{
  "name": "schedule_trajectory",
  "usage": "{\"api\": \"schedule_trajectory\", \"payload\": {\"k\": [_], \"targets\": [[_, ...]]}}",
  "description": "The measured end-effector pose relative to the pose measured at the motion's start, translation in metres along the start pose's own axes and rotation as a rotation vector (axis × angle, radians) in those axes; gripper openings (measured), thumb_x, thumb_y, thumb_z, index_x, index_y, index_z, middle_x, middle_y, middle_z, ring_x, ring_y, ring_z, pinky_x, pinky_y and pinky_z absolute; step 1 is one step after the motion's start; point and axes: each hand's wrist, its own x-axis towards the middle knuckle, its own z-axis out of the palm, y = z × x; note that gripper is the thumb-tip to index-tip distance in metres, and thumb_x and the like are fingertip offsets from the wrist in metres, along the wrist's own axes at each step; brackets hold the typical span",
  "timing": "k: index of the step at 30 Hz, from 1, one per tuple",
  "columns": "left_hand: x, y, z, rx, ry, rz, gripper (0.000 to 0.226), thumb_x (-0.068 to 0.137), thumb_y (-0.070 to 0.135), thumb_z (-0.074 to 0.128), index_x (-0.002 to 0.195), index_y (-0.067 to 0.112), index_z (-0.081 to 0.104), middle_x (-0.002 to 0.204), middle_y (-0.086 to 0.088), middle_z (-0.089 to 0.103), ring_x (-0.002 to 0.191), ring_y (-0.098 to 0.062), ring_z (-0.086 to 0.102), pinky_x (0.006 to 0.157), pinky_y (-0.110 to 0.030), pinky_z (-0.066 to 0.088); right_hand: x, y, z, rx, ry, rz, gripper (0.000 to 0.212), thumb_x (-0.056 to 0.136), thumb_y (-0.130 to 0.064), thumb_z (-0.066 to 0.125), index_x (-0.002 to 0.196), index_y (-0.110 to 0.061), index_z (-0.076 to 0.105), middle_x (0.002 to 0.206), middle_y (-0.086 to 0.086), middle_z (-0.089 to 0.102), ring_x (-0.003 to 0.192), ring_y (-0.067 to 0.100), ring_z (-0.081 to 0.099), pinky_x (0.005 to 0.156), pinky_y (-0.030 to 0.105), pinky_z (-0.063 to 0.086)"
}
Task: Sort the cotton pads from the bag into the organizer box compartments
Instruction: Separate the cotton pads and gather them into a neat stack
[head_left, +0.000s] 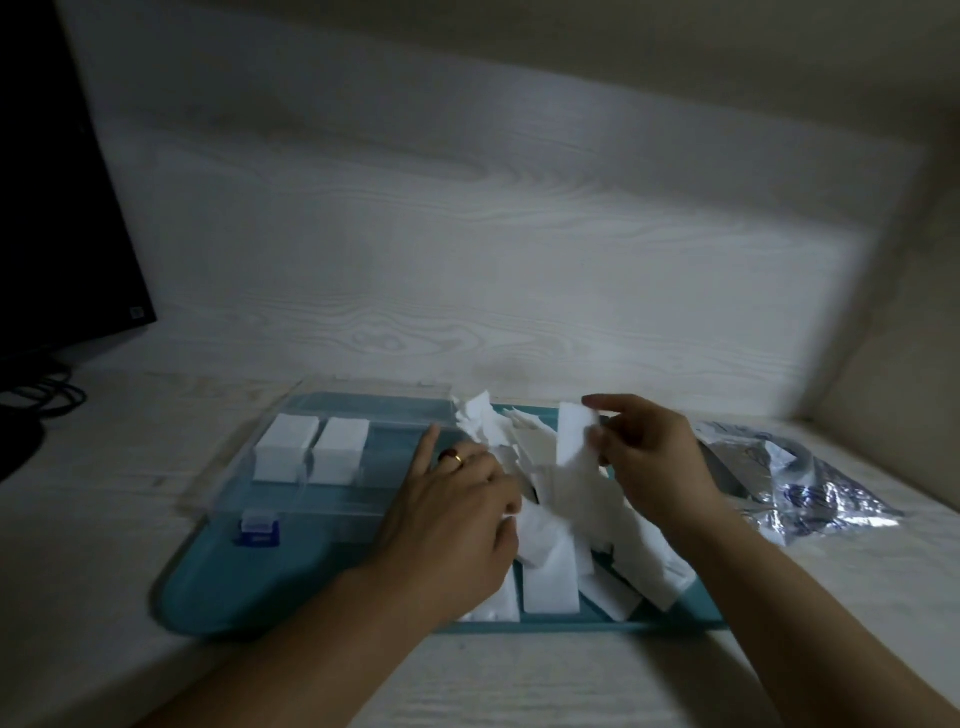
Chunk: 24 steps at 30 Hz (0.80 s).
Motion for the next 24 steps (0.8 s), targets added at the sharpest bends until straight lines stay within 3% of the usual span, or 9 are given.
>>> {"api": "schedule_trajectory", "payload": {"k": [2,6,9,11,14,17,19,22,24], "targets": [[0.000,0.001,0.000,-0.023,0.022,-0.012,0.023,0.095,0.032,0.050,0.113,0.034,0.064,0.121,0.017,0.056,0.131,-0.004,0.038,0.123,-0.041,-0.006,0.007,0.002,0.012,-0.010,-0.036,0.032,0.024,0.093,-0.005,0.061,0.113,-0.017,0.068,0.081,0.008,0.069,0.056,0.006,0.056,0.051,0.015,0.046],[0.001,0.003,0.000,-0.033,0.056,0.002,0.026,0.093,0.027,0.047,0.110,0.032,0.067,0.121,0.016,0.058,0.133,-0.004,0.038,0.123,-0.040,-0.005,0.017,0.008,0.038,-0.218,-0.157,0.034,0.032,0.095,-0.018,0.058,0.127,-0.017,0.060,0.092,0.007,0.071,0.073,0.018,0.065,0.069,0.033,0.057],[0.003,0.001,0.003,-0.060,0.137,0.000,0.026,0.084,0.026,0.046,0.094,0.030,0.070,0.106,0.013,0.065,0.121,-0.009,0.052,0.123,-0.045,0.012,0.011,0.011,0.048,-0.432,-0.250,0.024,0.043,0.094,-0.038,0.057,0.134,-0.022,0.055,0.108,0.000,0.069,0.092,0.014,0.065,0.086,0.033,0.054],[0.005,-0.002,0.007,-0.083,0.201,-0.006,0.026,0.079,0.026,0.042,0.083,0.029,0.069,0.093,0.011,0.067,0.109,-0.013,0.060,0.117,-0.049,0.026,0.008,0.008,0.046,-0.412,-0.222,0.009,0.045,0.092,-0.036,0.061,0.134,-0.021,0.055,0.106,-0.001,0.069,0.092,0.013,0.064,0.085,0.031,0.053],[0.005,-0.004,0.006,-0.157,0.248,-0.003,0.028,0.080,0.028,0.040,0.082,0.028,0.068,0.091,0.012,0.066,0.105,-0.013,0.061,0.113,-0.051,0.033,0.007,0.001,0.039,-0.297,-0.087,-0.065,0.037,0.088,-0.019,0.067,0.125,-0.019,0.062,0.086,-0.004,0.068,0.077,0.010,0.064,0.072,0.024,0.052],[0.005,-0.007,0.006,-0.220,0.377,-0.024,0.019,0.084,0.023,0.053,0.094,0.028,0.068,0.097,0.013,0.066,0.099,-0.004,0.053,0.105,-0.049,0.043,0.005,-0.009,0.027,-0.085,-0.052,-0.029,0.028,0.088,-0.008,0.068,0.115,-0.017,0.069,0.080,0.003,0.069,0.067,0.011,0.062,0.065,0.021,0.052],[0.006,-0.007,0.003,-0.339,0.467,-0.076,0.022,0.089,0.023,0.056,0.109,0.026,0.065,0.108,0.011,0.064,0.104,0.000,0.048,0.101,-0.038,0.048,0.000,-0.014,0.016,0.165,-0.064,0.045,0.023,0.090,-0.003,0.064,0.110,-0.013,0.071,0.085,0.011,0.072,0.071,0.016,0.063,0.065,0.030,0.054],[0.007,-0.002,-0.005,-0.625,0.511,-0.166,0.032,0.094,0.036,0.053,0.125,0.032,0.051,0.122,0.015,0.057,0.116,0.003,0.049,0.095,-0.010,0.043,-0.009,-0.022,0.003,0.482,-0.122,0.074,0.010,0.092,-0.001,0.059,0.092,-0.003,0.068,0.083,0.016,0.068,0.077,0.027,0.059,0.071,0.036,0.050],[0.009,0.001,-0.011,-0.762,0.539,-0.211,0.033,0.095,0.040,0.057,0.126,0.033,0.050,0.121,0.016,0.058,0.115,0.003,0.053,0.092,-0.009,0.043,-0.014,-0.031,0.002,0.668,-0.177,0.053,0.009,0.089,-0.001,0.059,0.084,-0.005,0.065,0.079,0.012,0.063,0.076,0.026,0.057,0.072,0.033,0.049]]}}
